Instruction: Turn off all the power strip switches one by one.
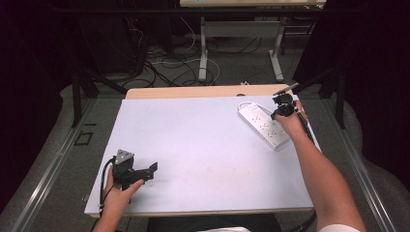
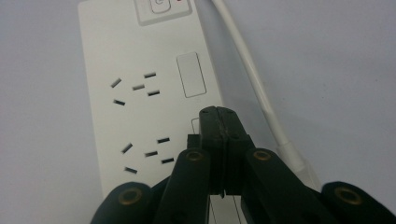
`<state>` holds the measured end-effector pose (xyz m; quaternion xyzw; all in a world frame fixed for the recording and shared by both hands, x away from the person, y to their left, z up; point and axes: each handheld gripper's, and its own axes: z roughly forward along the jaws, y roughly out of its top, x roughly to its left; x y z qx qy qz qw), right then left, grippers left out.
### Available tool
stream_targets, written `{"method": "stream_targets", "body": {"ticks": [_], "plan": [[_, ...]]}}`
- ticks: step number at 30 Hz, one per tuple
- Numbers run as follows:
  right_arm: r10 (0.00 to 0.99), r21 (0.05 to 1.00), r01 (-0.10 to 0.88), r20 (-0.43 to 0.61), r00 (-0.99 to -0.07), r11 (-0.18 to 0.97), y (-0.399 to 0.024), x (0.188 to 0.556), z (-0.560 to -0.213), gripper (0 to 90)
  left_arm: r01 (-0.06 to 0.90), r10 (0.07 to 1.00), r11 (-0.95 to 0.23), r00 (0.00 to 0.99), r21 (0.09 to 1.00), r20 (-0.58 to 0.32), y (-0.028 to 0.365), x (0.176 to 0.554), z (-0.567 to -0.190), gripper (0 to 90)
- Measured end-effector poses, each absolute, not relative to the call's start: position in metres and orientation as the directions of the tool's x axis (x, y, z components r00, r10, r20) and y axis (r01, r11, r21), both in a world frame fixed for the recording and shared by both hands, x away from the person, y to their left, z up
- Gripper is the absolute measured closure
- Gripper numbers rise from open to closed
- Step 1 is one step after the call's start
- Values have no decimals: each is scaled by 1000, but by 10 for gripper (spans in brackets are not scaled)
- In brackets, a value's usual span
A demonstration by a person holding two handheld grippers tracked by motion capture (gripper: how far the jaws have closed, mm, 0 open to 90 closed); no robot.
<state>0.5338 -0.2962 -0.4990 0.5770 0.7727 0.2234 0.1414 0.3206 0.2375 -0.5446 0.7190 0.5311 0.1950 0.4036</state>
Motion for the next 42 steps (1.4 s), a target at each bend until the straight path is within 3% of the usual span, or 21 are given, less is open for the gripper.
{"method": "stream_targets", "body": {"ticks": [42], "plan": [[956, 508, 828, 29, -292, 237, -299, 529, -510, 900, 594, 921, -119, 366, 796, -135, 238, 319, -544, 4]]}}
